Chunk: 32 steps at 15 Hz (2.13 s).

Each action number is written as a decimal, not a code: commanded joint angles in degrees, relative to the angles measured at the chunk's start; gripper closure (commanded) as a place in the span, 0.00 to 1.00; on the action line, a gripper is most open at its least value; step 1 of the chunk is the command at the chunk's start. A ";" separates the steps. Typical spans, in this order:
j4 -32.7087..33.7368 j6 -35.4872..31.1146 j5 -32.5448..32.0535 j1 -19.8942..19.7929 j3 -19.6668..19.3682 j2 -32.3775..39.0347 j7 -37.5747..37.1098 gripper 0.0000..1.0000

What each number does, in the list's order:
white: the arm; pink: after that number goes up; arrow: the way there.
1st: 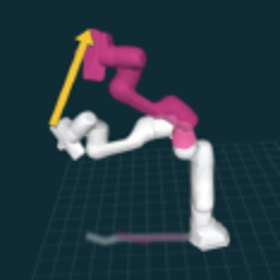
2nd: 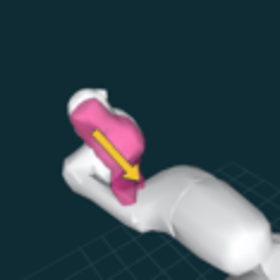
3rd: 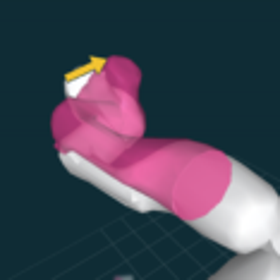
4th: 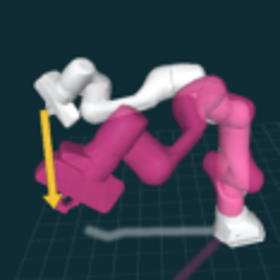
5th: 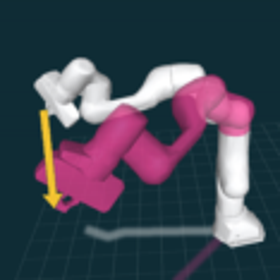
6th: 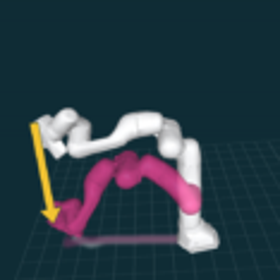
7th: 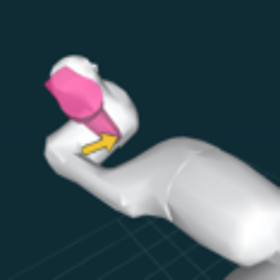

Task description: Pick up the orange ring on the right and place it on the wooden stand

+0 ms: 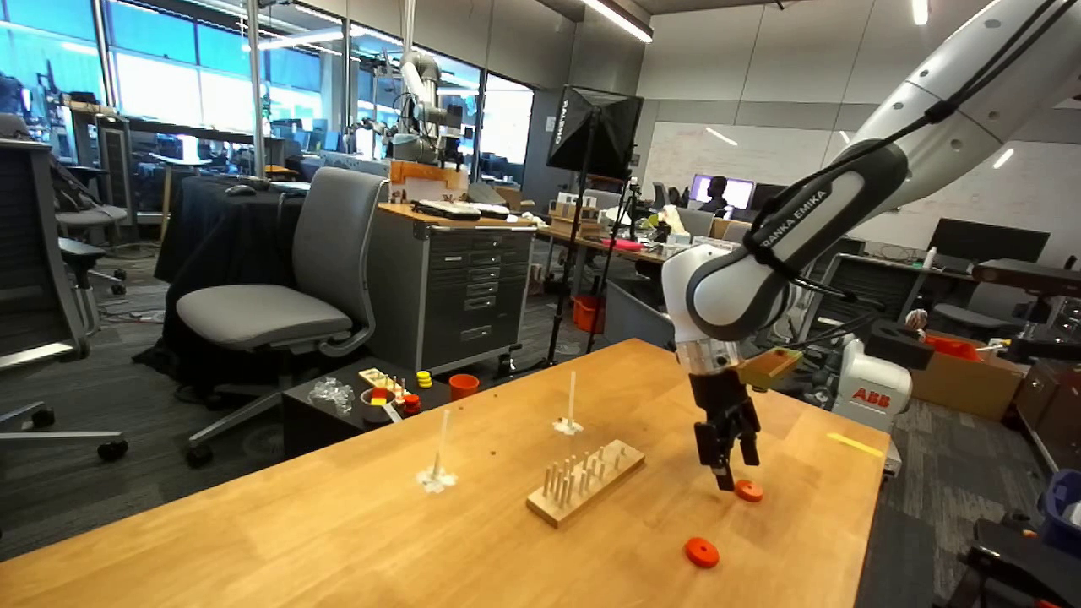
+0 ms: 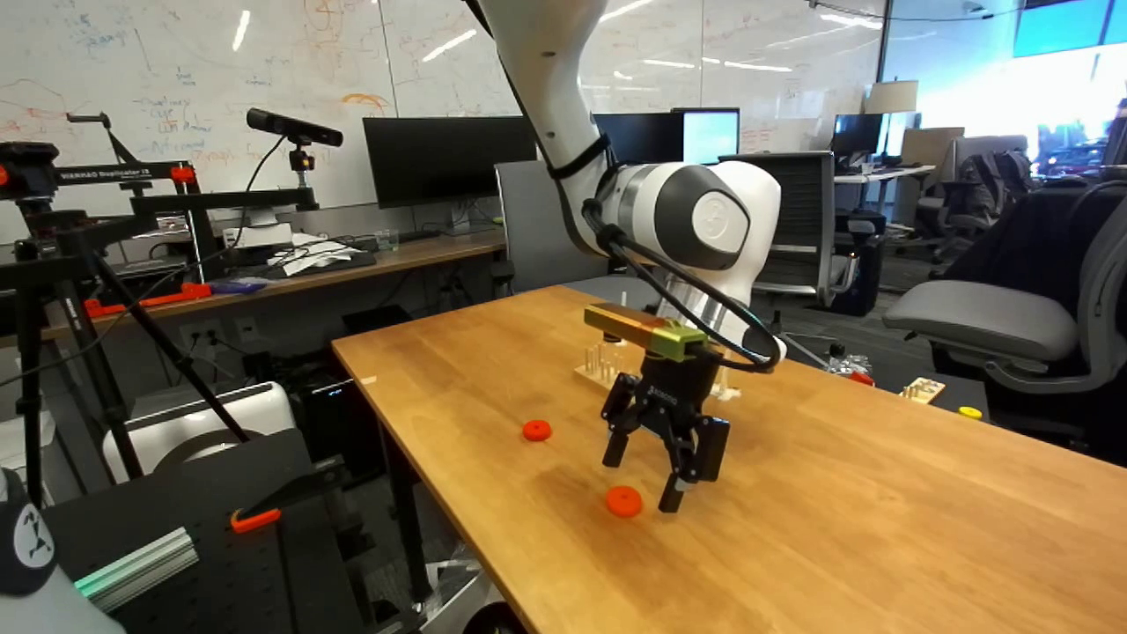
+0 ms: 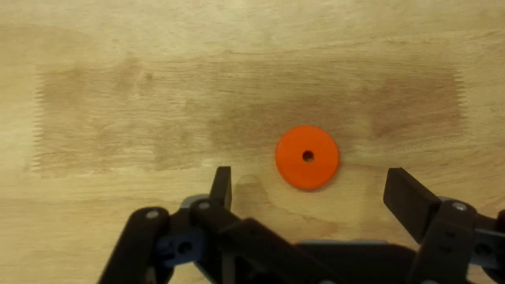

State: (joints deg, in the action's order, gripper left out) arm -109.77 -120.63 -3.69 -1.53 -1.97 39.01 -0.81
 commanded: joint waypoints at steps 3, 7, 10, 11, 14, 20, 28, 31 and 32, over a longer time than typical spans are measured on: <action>-1.99 -1.26 -0.25 -0.33 -0.18 1.22 1.00 0.00; -2.42 -2.69 -0.17 -0.38 0.03 1.17 1.35 0.26; -2.20 -2.02 -0.19 -0.37 0.03 0.84 1.25 0.47; -2.14 -1.53 -0.19 -0.41 0.07 0.69 1.42 0.56; -1.96 -0.43 -0.10 -0.64 0.17 0.31 2.07 0.76; -2.49 -0.56 0.76 -0.58 0.77 -1.37 2.37 0.83; -2.44 -0.34 5.06 0.16 3.83 -3.90 1.55 0.83; -1.32 -0.09 7.96 1.33 5.29 -5.17 -0.05 0.83; -0.64 0.07 8.70 1.83 5.61 -5.41 -0.81 0.83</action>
State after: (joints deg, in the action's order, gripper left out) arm -110.66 -120.82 2.28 -0.89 2.66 36.08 0.26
